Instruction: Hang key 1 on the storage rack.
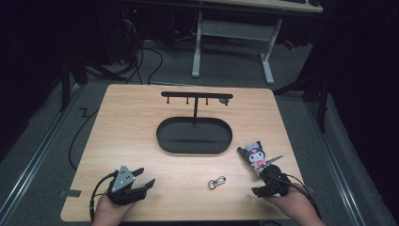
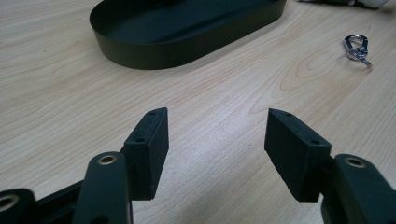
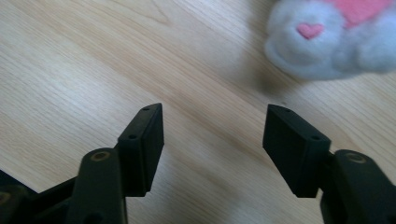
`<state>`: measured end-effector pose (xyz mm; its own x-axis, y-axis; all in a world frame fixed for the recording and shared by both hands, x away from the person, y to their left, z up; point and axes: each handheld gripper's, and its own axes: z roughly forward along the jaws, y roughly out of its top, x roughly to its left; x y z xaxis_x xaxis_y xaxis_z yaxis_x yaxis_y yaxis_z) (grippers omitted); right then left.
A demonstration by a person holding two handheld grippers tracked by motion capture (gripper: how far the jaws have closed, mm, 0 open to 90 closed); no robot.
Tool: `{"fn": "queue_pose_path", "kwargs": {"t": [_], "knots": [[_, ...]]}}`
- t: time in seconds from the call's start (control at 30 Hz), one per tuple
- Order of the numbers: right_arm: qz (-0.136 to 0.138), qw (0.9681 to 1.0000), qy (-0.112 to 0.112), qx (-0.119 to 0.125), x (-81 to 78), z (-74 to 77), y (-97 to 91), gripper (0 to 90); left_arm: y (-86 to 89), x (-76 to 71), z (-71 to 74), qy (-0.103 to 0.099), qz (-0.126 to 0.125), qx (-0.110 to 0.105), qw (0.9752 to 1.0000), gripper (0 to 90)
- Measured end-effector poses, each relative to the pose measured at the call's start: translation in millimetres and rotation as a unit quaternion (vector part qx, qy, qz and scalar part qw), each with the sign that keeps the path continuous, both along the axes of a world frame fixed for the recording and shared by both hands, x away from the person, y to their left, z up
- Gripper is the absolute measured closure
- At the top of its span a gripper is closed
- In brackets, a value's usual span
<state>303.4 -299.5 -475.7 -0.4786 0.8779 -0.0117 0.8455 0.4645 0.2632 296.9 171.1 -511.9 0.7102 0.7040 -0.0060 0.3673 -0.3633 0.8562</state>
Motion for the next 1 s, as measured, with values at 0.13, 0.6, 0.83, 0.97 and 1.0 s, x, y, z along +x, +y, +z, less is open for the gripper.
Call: {"fn": "queue_pose_path", "kwargs": {"t": [0.13, 0.6, 0.83, 0.97, 1.0], "knots": [[-0.009, 0.9999, 0.012, -0.006, 5.4, 2.0, -7.8, 29.8, -0.8, 0.0, -0.5, 0.000, -0.001, 0.002, 1.0000, 40.5], [-0.038, 0.9989, 0.028, -0.002, 43.9, 14.3, -23.9, 19.8, 1.1, 1.5, -1.0, 0.002, 0.002, 0.000, 1.0000, 40.5], [-0.045, 0.9986, 0.026, -0.001, 58.7, 11.2, -21.8, 19.5, 2.2, 1.6, -0.8, 0.002, 0.003, -0.001, 1.0000, 40.5], [-0.046, 0.9984, 0.031, 0.009, 68.3, 6.2, -19.9, 22.2, 2.0, 1.9, -1.1, 0.002, 0.002, 0.000, 1.0000, 40.4], [-0.045, 0.9983, 0.034, 0.011, 70.5, 5.0, -19.2, 22.2, 2.1, 2.0, -1.0, 0.001, 0.002, 0.000, 1.0000, 40.4]]}}
